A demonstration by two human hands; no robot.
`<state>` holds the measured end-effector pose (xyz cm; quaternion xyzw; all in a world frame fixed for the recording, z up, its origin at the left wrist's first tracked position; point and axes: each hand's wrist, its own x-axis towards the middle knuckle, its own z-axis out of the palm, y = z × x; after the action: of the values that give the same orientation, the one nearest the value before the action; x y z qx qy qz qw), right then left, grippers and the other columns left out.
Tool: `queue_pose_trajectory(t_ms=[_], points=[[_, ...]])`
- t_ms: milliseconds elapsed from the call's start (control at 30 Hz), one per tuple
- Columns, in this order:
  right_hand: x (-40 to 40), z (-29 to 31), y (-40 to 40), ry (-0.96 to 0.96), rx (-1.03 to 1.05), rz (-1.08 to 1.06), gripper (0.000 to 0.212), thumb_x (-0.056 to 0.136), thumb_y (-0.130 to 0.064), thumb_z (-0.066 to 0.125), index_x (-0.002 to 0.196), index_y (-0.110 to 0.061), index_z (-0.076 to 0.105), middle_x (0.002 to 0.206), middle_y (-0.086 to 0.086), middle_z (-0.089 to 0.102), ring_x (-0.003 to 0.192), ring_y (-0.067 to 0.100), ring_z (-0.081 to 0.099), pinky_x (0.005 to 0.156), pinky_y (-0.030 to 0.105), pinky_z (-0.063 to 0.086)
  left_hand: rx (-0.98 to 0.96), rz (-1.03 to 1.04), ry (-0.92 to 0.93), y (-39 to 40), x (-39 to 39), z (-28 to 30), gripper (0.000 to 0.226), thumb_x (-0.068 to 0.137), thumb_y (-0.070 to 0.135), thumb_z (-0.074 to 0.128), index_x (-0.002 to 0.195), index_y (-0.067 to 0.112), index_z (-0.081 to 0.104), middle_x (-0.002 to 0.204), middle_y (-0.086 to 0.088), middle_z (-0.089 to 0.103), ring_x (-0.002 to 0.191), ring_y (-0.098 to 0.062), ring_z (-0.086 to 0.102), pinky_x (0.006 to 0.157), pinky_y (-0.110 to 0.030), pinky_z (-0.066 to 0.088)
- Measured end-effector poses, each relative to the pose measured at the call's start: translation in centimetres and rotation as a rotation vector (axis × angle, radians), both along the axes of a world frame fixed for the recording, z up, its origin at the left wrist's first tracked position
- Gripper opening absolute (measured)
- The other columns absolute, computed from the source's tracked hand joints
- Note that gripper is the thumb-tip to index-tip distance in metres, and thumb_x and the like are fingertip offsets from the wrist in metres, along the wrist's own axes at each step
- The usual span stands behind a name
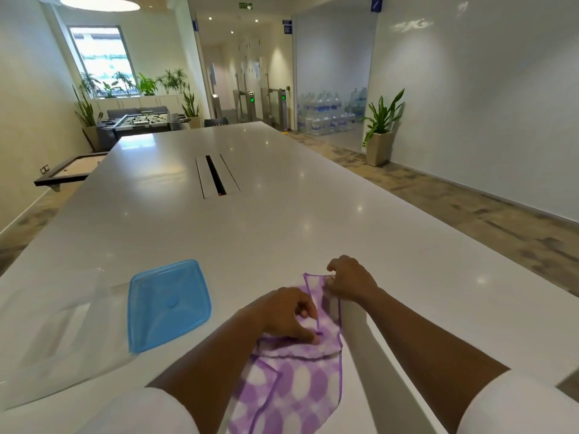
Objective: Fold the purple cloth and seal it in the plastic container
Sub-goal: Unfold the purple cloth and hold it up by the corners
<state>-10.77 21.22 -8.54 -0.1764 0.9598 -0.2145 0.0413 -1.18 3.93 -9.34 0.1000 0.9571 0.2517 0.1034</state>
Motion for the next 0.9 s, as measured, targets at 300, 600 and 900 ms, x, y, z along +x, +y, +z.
queue_pose_trajectory(t_ms=[300,600,900], points=[[-1.4,-1.3,-0.5,-0.087,0.102,-0.012,0.049,0.078,-0.022,0.066,0.122,-0.004,0.057,0.123,0.016,0.059,0.113,0.031,0.057,0.092,0.037,0.052,0.029,0.033,0.014,-1.0,-2.1,0.8,0.024,0.088,0.031,0.062,0.109,0.024,0.071,0.1,0.004,0.071,0.086,-0.013,0.063,0.081,-0.027,0.051],[-2.1,0.6,-1.1,-0.095,-0.275,-0.085,0.027,0.077,-0.012,0.062,0.101,-0.009,0.072,0.107,0.011,0.071,0.101,0.026,0.065,0.083,0.031,0.051,0.271,0.44,0.245,-3.3,-3.5,2.6,0.021,0.093,0.027,0.056,0.104,0.023,0.073,0.094,0.001,0.072,0.086,-0.017,0.066,0.074,-0.026,0.049],[-4.4,7.1,-2.3,0.229,-0.513,-0.257,0.013,0.083,-0.021,0.062,0.09,-0.017,0.072,0.096,0.011,0.072,0.091,0.031,0.066,0.072,0.027,0.045,0.278,0.786,0.524,-8.1,-5.3,9.5,0.022,0.091,0.039,0.056,0.104,0.027,0.069,0.1,-0.003,0.074,0.09,-0.025,0.069,0.081,-0.034,0.055]])
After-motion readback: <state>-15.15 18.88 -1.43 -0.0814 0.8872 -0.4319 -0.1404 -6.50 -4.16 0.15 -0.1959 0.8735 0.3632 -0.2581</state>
